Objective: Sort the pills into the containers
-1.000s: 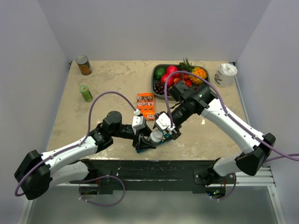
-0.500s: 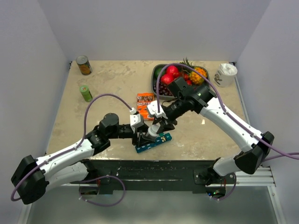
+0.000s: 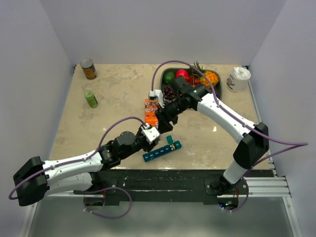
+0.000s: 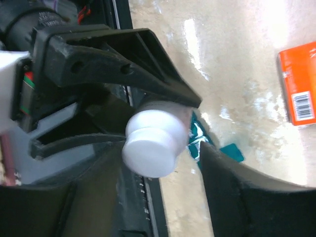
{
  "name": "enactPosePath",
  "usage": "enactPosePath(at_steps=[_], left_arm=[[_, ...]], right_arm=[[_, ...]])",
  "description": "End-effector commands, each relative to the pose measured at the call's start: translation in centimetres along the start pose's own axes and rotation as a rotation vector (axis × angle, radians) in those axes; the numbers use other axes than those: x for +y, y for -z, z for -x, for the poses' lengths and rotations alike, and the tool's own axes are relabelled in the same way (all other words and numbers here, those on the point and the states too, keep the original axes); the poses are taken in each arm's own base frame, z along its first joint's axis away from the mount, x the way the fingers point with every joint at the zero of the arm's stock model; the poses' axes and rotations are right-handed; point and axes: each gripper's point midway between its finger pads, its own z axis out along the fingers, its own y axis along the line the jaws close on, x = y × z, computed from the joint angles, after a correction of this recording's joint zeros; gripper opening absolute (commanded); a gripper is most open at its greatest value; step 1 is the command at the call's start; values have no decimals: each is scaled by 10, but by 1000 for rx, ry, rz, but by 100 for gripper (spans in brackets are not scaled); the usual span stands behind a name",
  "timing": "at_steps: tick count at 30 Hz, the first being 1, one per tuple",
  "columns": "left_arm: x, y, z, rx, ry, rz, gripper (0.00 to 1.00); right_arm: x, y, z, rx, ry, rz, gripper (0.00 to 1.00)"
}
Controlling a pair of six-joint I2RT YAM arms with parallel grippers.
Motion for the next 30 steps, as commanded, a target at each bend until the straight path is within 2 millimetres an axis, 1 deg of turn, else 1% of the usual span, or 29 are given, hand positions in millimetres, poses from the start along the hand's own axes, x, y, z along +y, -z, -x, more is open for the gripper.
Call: enactPosePath(at_steps=[1,2,3,4,5,6,7,8,9,10,11,13,14,15,18,20,22,26,27,30], left_arm=[[-19,1,54,-195,7,-118,0],[-28,4,48,-191,13,-184,0],[-32,7,47,-189,47,-214,0],[-35,13,49,-200,60,-244,0],[-40,17,47,-206,76,-304,0],[-43,24,52,-219,106,-339,0],[-46,27,52,-222,119,-371,0],[-53,33,56,-235,123,-442,0],[-56,36,58,-233,160,-476,0],[-60,38,59,-232,174,-513,0],[-66,44,62,-239,180,-585,0],[-72,45,61,-217,228,-648,0],[-76,48,65,-220,231,-696,0],[-78,45,62,-190,259,-716,0],[-81,42,64,-172,271,-751,0],[-81,43,69,-186,267,-764,0],[-81,43,74,-203,271,-773,0],[-83,45,79,-222,272,-801,0],[-84,45,80,-224,278,-801,0],[-83,44,81,-227,279,-805,0]], right_arm=[[15,36,27,-104,212,14,89],[19,42,26,-101,244,11,97],[23,48,28,-111,290,5,99],[29,57,30,-126,381,-7,99],[33,62,29,-127,417,-4,99],[37,66,28,-128,463,-4,99],[41,70,28,-133,575,11,99],[52,76,21,-130,622,32,99],[59,79,18,-132,680,53,99],[63,81,15,-137,814,74,99],[78,83,6,-154,854,126,99],[90,83,-3,-176,1000,186,99],[98,81,-9,-190,994,230,99],[103,76,-13,-177,1010,260,99],[104,66,-22,-122,1023,287,99],[101,61,-24,-104,1010,285,97],[101,56,-28,-75,1005,286,92],[96,45,-38,-33,1000,290,86],[96,44,-38,-30,1001,289,85],[95,40,-39,-24,983,287,76]])
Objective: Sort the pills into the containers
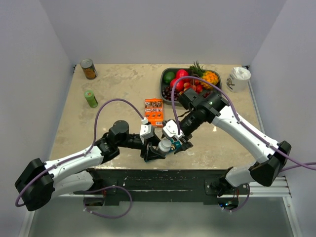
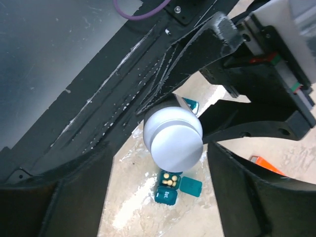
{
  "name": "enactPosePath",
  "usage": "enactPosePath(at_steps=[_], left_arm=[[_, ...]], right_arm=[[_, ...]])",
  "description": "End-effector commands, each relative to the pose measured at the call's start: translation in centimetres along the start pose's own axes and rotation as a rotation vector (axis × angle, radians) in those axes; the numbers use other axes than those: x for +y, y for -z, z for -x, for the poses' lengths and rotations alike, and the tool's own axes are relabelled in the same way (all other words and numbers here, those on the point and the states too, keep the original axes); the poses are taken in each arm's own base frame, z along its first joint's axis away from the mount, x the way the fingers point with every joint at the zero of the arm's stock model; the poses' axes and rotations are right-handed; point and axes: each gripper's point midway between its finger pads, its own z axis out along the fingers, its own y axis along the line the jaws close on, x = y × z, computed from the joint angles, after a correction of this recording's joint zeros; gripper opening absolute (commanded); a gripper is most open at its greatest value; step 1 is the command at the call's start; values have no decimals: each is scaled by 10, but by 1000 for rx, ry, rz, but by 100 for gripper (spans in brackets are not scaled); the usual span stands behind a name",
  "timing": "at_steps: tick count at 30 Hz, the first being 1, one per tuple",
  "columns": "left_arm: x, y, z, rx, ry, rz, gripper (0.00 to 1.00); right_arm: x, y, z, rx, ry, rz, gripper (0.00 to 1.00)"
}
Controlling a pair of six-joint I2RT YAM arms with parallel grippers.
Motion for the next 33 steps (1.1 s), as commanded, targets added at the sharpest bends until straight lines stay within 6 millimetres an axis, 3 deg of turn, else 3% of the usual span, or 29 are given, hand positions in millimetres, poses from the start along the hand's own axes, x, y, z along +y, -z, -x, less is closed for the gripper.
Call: enactPosePath(at_steps=[1,4,7,11,13,14,16,18,20,23,26,27,28,31,32,33], left_arm=[[-7,-3,34,-78,-61,-53,0],[-3,-2,35,-84,-62,-23,0],[6,1,41,-104,-74,44,0],[28,10,56,-146,-131,203,0],[34,19,62,-176,-165,272,0],[47,26,67,-201,-182,365,0],[52,35,73,-238,-212,445,0],[64,48,86,-302,-250,569,0],[71,53,84,-315,-268,659,0],[82,56,73,-294,-253,746,0],[90,57,51,-255,-216,772,0],[88,56,48,-255,-211,764,0],[89,57,40,-239,-201,762,0],[84,56,31,-211,-183,736,0],[80,54,30,-203,-181,704,0],[77,56,28,-193,-175,697,0]], right_arm=[[3,-3,1,7,-12,2,69],[1,-5,3,-8,-59,-1,50],[0,-8,3,-15,-154,-3,41],[-22,-13,-1,-10,-358,-71,27],[-25,-21,-13,21,-507,-52,20],[-28,-22,-15,28,-553,-52,15],[-33,-32,-24,41,-745,-58,13],[-50,-40,-37,35,-809,-137,12],[-72,-34,-65,79,-944,-296,8],[-92,-23,-91,59,-1131,-421,0],[-97,-14,-87,-3,-1161,-424,0],[-97,-13,-84,-11,-1150,-419,6],[-94,-12,-82,-8,-1112,-402,30],[-89,0,-61,-21,-947,-362,63],[-84,5,-54,-15,-902,-344,78],[-78,13,-43,-24,-824,-340,86]])
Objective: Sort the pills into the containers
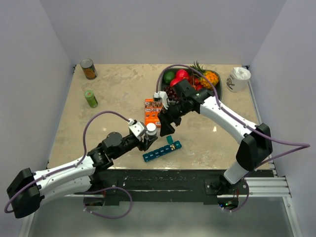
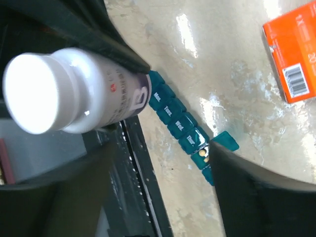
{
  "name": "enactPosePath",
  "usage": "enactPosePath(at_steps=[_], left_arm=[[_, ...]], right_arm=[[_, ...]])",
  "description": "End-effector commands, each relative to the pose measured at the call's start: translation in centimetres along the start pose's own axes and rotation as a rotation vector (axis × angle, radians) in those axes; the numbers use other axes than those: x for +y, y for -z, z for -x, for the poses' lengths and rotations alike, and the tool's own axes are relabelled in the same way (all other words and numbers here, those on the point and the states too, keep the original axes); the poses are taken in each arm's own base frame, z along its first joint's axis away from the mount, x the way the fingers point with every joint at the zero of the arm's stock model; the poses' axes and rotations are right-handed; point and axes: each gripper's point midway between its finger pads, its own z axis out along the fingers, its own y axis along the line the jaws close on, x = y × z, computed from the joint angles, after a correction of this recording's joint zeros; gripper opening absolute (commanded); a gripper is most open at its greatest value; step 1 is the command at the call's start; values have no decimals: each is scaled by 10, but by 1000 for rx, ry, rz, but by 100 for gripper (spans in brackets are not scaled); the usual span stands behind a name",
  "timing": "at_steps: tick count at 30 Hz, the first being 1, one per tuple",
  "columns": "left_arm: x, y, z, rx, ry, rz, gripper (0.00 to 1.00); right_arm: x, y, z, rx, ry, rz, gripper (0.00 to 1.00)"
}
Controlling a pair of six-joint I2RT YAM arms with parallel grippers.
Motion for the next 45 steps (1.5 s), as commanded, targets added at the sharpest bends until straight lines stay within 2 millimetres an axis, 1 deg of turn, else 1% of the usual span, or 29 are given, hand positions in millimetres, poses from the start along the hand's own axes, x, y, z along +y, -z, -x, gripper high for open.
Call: enactPosePath(at_steps=[1,2,3,4,6,7,8,10,11,12,13,14,16,19,22,25,26,29,30,32,33,35,36,38,40,41,42,44,45], left_arm=[[-3,7,22,-77,5,-25,0],[-11,10,23,-79,9,-77,0],[-15,12,25,-80,13,-102,0],[-22,14,26,-82,15,-150,0],[-33,17,27,-83,14,-222,0],[-39,17,30,-86,14,-258,0],[-51,19,27,-72,15,-337,0],[-63,18,31,-69,13,-412,0],[-73,18,25,-44,22,-471,0],[-76,18,24,-34,24,-494,0],[-79,16,27,-32,22,-510,0],[-80,14,23,-15,28,-522,0],[-82,13,28,-25,25,-533,0],[-84,12,34,-45,25,-543,0],[-85,11,35,-45,26,-552,0],[-85,9,34,-41,30,-554,0],[-85,8,34,-45,31,-551,0],[-83,6,35,-49,33,-534,0],[-81,6,34,-46,32,-528,0],[-79,5,34,-47,36,-508,0],[-78,5,34,-46,35,-505,0],[-75,4,35,-47,39,-487,0],[-75,4,35,-47,40,-485,0],[-72,4,37,-51,44,-467,1],[-70,3,39,-56,47,-454,16],[-69,5,41,-62,48,-448,25],[-68,5,43,-63,53,-439,42],[-63,9,49,-75,51,-409,59],[-61,10,50,-77,50,-395,76]], right_arm=[[41,43,22,-89,349,55,92],[45,48,19,-92,410,60,99],[58,61,19,-126,501,73,99],[63,62,12,-127,613,100,99],[75,70,7,-162,745,126,99],[91,77,7,-216,884,169,99],[96,77,1,-215,912,196,99],[102,73,3,-222,919,246,99],[105,75,8,-226,912,260,99],[107,73,9,-224,902,279,99],[108,70,8,-214,887,305,99],[112,66,10,-208,892,318,99],[114,58,10,-189,889,321,98],[108,41,2,-135,867,311,97],[105,33,-3,-107,860,300,94],[106,30,0,-116,840,301,86],[107,31,0,-120,839,305,80],[108,30,0,-122,820,313,70],[108,28,0,-118,808,319,62],[109,27,-1,-114,798,322,53],[108,26,-2,-110,787,324,44],[106,24,-4,-96,769,323,34],[105,23,-5,-89,754,324,24],[103,22,-8,-76,739,318,17],[99,20,-11,-62,715,296,13],[94,20,-12,-49,704,267,11],[92,22,-12,-47,691,248,10],[82,29,-13,-57,666,195,9],[77,32,-13,-61,641,174,9]])
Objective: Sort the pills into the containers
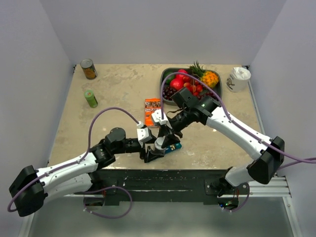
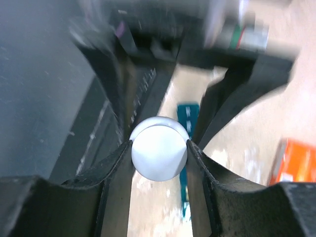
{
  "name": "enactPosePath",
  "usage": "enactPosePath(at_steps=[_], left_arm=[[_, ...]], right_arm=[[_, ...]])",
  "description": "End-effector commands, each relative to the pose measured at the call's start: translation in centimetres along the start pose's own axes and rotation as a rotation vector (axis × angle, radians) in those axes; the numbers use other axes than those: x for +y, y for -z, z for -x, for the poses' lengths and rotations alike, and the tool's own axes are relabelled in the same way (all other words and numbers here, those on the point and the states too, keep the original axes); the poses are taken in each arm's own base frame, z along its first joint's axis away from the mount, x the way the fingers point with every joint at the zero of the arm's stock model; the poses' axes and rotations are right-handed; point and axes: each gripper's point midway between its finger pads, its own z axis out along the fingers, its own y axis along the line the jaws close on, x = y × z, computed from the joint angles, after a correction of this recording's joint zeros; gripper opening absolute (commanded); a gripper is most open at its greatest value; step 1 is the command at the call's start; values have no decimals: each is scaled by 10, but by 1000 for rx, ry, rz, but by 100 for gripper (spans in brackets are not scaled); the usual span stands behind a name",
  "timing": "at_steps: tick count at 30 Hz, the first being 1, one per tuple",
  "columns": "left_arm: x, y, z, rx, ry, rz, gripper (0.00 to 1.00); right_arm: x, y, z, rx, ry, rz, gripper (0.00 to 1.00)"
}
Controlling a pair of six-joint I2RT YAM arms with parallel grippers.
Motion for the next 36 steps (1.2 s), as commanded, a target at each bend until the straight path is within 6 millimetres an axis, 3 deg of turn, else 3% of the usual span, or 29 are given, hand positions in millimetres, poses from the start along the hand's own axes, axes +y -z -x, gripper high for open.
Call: enactPosePath(at_steps=[1,2,4,6,9,10,15,24,30,36], left_arm=[[15,13,56,-150,-62,125,83],[17,16,56,-148,-63,145,93],[27,25,52,-121,-65,219,96],[35,33,52,-107,-69,280,98],[50,47,47,-63,-77,393,99],[55,52,40,-34,-87,426,99],[59,50,33,-3,-85,435,99],[57,48,31,15,-74,420,99],[56,54,39,-23,-75,438,99],[61,55,38,-27,-34,477,99]], right_arm=[[-13,26,-26,54,-126,-153,9],[-16,37,-28,50,-136,-199,9],[-26,56,-48,53,-204,-289,9],[-32,77,-61,72,-235,-403,10],[-41,113,-96,96,-327,-607,10],[-49,134,-108,100,-352,-699,11],[-48,192,-168,144,-513,-953,11],[-45,250,-244,127,-709,-1165,15],[-46,281,-270,64,-781,-1249,15],[-46,285,-289,45,-821,-1247,17]])
